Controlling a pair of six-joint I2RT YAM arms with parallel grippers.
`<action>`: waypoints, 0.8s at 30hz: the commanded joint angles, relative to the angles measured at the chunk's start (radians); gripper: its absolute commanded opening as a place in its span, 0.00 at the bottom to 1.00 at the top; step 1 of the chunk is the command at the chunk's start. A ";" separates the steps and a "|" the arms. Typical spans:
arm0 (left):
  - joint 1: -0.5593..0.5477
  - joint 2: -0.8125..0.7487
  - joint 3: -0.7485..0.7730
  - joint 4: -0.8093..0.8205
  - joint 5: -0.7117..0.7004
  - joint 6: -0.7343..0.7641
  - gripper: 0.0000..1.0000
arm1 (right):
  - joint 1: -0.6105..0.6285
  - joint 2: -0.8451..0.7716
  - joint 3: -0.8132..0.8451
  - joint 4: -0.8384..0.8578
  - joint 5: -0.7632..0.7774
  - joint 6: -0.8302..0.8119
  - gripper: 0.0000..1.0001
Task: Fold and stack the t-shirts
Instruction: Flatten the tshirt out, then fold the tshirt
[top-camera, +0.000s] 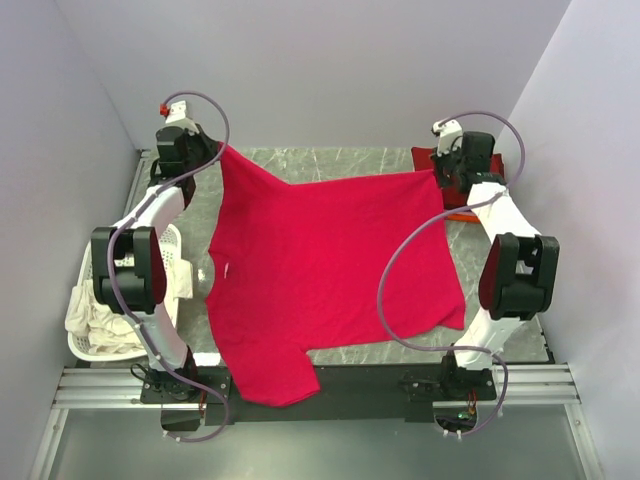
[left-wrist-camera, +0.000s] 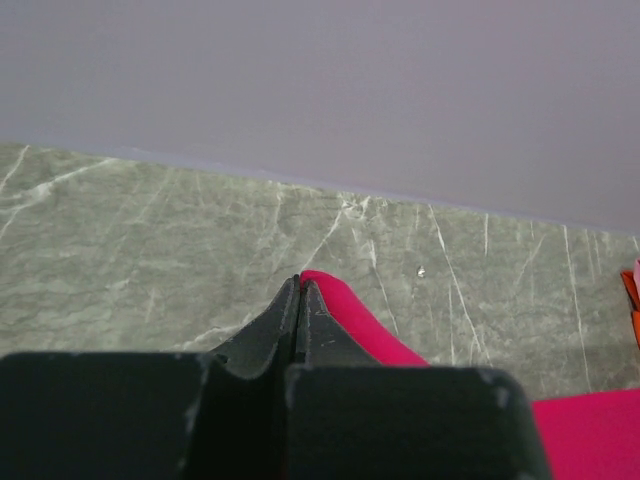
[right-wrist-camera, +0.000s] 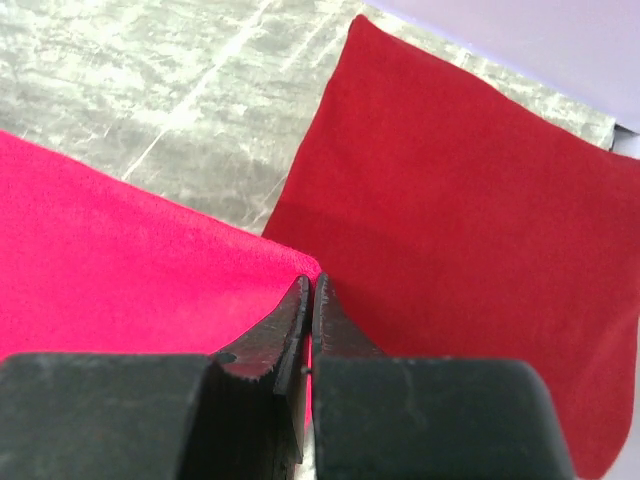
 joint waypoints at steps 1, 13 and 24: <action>0.024 -0.003 0.063 0.010 0.038 0.021 0.00 | 0.010 0.032 0.059 0.008 -0.015 0.014 0.00; 0.025 -0.074 -0.027 -0.005 0.164 0.033 0.00 | 0.025 -0.005 -0.022 0.034 -0.015 -0.006 0.00; 0.025 -0.284 -0.258 -0.007 0.155 -0.023 0.00 | 0.014 -0.073 -0.132 0.074 -0.032 -0.035 0.00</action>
